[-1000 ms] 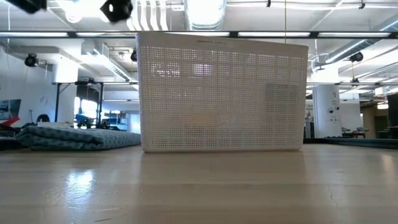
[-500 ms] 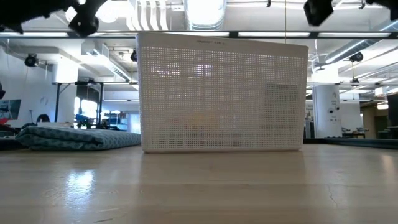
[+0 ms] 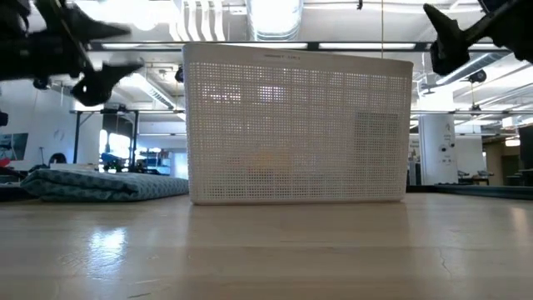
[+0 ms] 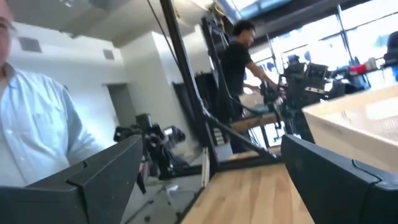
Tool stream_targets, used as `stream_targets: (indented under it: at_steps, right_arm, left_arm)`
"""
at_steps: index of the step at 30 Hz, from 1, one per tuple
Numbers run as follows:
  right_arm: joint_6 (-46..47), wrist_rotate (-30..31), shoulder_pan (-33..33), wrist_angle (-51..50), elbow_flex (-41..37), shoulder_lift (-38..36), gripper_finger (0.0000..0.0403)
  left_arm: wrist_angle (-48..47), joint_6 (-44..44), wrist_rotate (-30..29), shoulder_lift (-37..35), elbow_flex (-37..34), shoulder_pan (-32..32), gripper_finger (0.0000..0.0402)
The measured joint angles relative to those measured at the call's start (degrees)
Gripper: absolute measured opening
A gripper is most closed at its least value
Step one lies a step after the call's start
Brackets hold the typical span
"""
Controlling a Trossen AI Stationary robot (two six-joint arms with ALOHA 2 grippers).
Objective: Pick & place medical supplies in basket/bin
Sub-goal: Return to Home Position
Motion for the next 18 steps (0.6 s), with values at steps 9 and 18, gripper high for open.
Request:
stream_targets:
  at_steps: [9,18]
  right_arm:
    - [-2.00,0.31,-0.37,-15.72,-0.03,-2.21,0.0370]
    - [-2.24,0.25,-0.37,-27.88,-0.03,-2.03,0.0370]
  left_arm:
    - [-9.58,-0.38,-2.48,3.35,1.11,0.32,0.0269]
    - [-9.80,-0.39,-2.36,11.69,0.57,0.30,0.0269]
